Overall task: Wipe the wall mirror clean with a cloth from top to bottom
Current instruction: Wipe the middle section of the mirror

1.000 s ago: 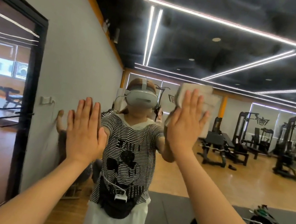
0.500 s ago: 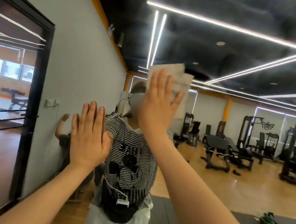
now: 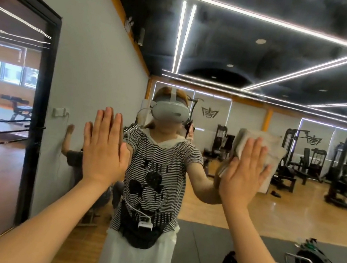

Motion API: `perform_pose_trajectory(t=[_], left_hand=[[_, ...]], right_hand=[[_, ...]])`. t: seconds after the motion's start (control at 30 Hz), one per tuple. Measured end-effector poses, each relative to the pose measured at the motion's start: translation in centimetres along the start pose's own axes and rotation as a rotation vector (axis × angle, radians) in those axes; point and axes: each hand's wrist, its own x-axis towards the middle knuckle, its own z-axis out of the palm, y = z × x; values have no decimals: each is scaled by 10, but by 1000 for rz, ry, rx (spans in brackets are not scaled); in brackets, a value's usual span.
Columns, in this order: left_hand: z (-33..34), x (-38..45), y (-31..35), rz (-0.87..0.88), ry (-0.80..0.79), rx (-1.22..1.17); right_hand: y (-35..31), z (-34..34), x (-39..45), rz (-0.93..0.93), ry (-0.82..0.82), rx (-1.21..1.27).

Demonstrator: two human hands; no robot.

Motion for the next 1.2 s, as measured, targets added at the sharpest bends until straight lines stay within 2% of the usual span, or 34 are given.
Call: perform_pose_trajectory(t=[0.1,0.17,0.37,0.63,0.77,0.87,1.0,1.2], left_hand=[[1,0,1,5,13,13],[2,0,0,6,14,17],[2,-1,-2,13,-1,-12],[-4,-1,-4,29,-24,-60],[-26,1,-16,111,-123,-108],[-52,2,-41,196,-223,-144],[-64,-12,-105,279,-265,-35],[-74,-24,-195,107,-259,32]], right_hand=[[-17,7,-12,163,34,60],[-40,15,-24,208,39,79],[-127,54,-89,-147,-9,15],[-129,64,-94,-190,46,-8],[-128,64,-93,-193,49,-25],[-129,62,-94,-165,37,-16],[-132,59,-92,-155,28,-11],[-137,54,-91,-138,33,-40]])
